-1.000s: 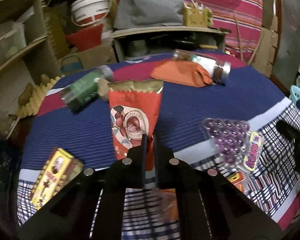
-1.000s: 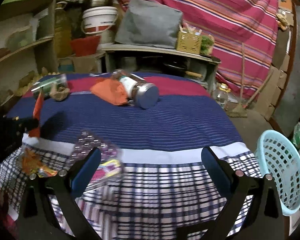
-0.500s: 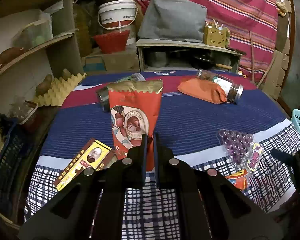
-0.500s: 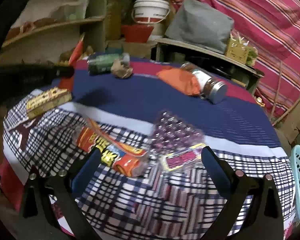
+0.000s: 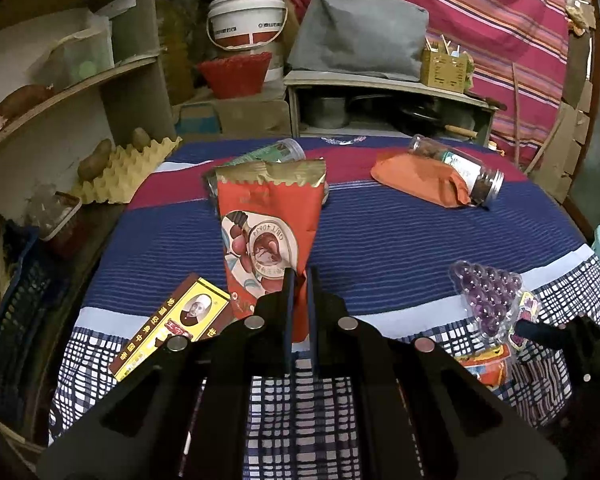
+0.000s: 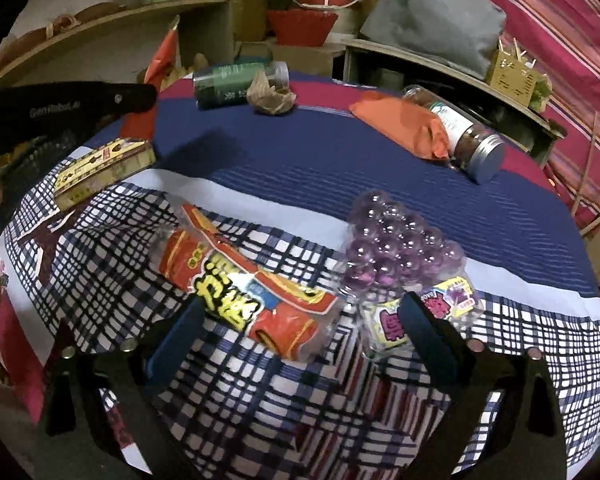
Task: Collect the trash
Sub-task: 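Grasp the red-yellow snack packet with the right tool while the left tool holds the red bag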
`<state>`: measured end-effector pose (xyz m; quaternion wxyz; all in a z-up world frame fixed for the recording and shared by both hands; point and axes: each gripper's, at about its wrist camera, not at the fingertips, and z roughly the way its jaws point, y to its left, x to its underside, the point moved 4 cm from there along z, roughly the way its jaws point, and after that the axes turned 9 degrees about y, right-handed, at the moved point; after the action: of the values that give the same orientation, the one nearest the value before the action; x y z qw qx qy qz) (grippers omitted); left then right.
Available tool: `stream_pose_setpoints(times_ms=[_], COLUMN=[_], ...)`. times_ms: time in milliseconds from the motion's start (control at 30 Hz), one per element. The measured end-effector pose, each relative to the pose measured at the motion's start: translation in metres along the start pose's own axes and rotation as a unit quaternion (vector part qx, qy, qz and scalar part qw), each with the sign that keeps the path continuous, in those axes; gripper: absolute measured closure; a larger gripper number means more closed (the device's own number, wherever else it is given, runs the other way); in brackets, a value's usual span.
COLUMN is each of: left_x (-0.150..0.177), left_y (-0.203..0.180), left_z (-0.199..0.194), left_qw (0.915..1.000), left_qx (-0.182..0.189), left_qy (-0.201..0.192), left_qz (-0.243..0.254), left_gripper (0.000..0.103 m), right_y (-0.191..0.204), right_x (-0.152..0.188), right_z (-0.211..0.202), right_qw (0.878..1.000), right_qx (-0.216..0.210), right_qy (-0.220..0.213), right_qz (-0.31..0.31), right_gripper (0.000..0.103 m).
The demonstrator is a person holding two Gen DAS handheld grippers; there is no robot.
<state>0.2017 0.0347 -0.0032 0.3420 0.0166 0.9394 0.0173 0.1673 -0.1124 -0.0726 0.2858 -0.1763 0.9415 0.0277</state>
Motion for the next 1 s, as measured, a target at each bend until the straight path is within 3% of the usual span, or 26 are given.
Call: stream_pose_setpoints(times_ms=[67,233,300,333,367,667,1000], left_x=[-0.001,-0.001,-0.002,-0.001,-0.001,0.000,-0.002], left_y=[0.000,-0.004,-0.004,-0.005,-0.006,-0.006,-0.010], left_z=[0.000,0.002,0.004,0.004,0.004,0.004,0.002], left_qw=[1.0000,0.9999,0.9999,0.9999,0.9999,0.9998,0.9998], left_qx=[-0.001,-0.006,-0.008,-0.009,-0.010,-0.015,-0.011], left_qy=[0.000,-0.001,0.000,0.000,0.000,0.001,-0.006], left_qz=[0.000,0.012,0.014,0.013,0.013,0.011,0.014], left_gripper=[0.098,0.098,0.098,0.098,0.098,0.098,0.098], right_y=[0.003,-0.005,-0.007,-0.009,-0.011,-0.022,-0.072], right_x=[-0.002,-0.005,-0.006,-0.006,-0.006,-0.004,-0.006], right_z=[0.000,-0.004,-0.004,-0.004,-0.003,-0.010,-0.052], right_qw=[1.000,1.000,0.999,0.999,0.998,0.996,0.986], right_qx=[0.007,-0.022,-0.033,-0.041,-0.052,-0.060,-0.026], right_qy=[-0.002,-0.012,-0.015,-0.014,-0.015,-0.028,-0.106], right_qz=[-0.006,0.015,0.021,0.025,0.031,0.059,0.123], right_gripper=[0.037,0.050,0.060,0.083,0.087,0.094,0.098])
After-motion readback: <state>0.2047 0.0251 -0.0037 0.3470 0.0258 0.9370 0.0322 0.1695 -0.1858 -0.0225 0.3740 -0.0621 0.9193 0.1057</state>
